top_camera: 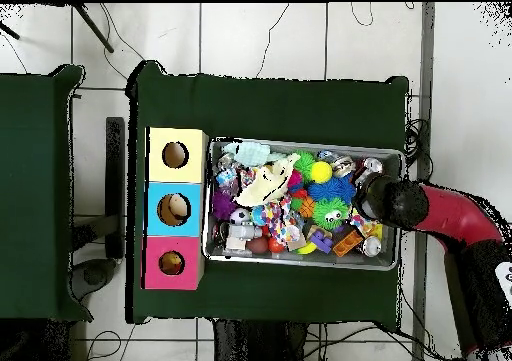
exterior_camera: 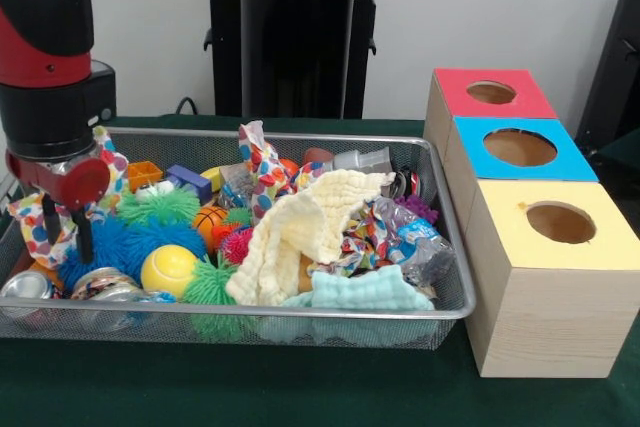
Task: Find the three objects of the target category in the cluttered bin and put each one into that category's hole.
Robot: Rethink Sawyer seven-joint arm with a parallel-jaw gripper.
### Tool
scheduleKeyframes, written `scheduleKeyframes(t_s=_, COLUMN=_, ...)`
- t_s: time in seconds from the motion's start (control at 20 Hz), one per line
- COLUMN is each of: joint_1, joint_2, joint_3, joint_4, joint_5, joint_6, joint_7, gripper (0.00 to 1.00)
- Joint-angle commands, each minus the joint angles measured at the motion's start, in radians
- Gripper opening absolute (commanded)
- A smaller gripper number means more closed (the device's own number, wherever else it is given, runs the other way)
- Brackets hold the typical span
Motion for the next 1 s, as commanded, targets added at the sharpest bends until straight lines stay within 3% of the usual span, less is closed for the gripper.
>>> scheduleKeyframes(t_s=0.05, joint_1=-0.004, joint_2=0.031, joint_3=0.081, joint_4=-0.054, joint_5=-0.062, joint_6=0.004, joint_7=-0.229, gripper=1.00)
scheduleKeyframes(t_s=0.2, joint_1=-0.010, joint_2=0.009, joint_3=0.079, joint_4=-0.013, joint_5=-0.044, joint_6=0.014, joint_7=-0.200, gripper=1.00)
scheduleKeyframes(t_s=0.4, joint_1=-0.006, joint_2=-0.121, joint_3=0.012, joint_4=0.237, joint_5=-0.004, joint_6=-0.027, joint_7=-0.037, gripper=1.00)
scheduleKeyframes(t_s=0.5, joint_1=0.017, joint_2=-0.195, joint_3=-0.006, joint_4=0.313, joint_5=0.020, joint_6=-0.018, joint_7=0.017, gripper=1.00)
scheduleKeyframes(t_s=0.6, joint_1=0.038, joint_2=-0.273, joint_3=-0.006, joint_4=0.349, joint_5=0.064, joint_6=0.048, joint_7=0.026, gripper=1.00)
scheduleKeyframes(t_s=0.75, joint_1=0.087, joint_2=-0.352, joint_3=-0.022, joint_4=0.343, joint_5=0.118, joint_6=0.167, joint_7=0.019, gripper=1.00)
scheduleKeyframes(t_s=1.0, joint_1=0.106, joint_2=-0.335, joint_3=-0.034, joint_4=0.333, joint_5=0.129, joint_6=0.133, joint_7=0.019, gripper=1.00)
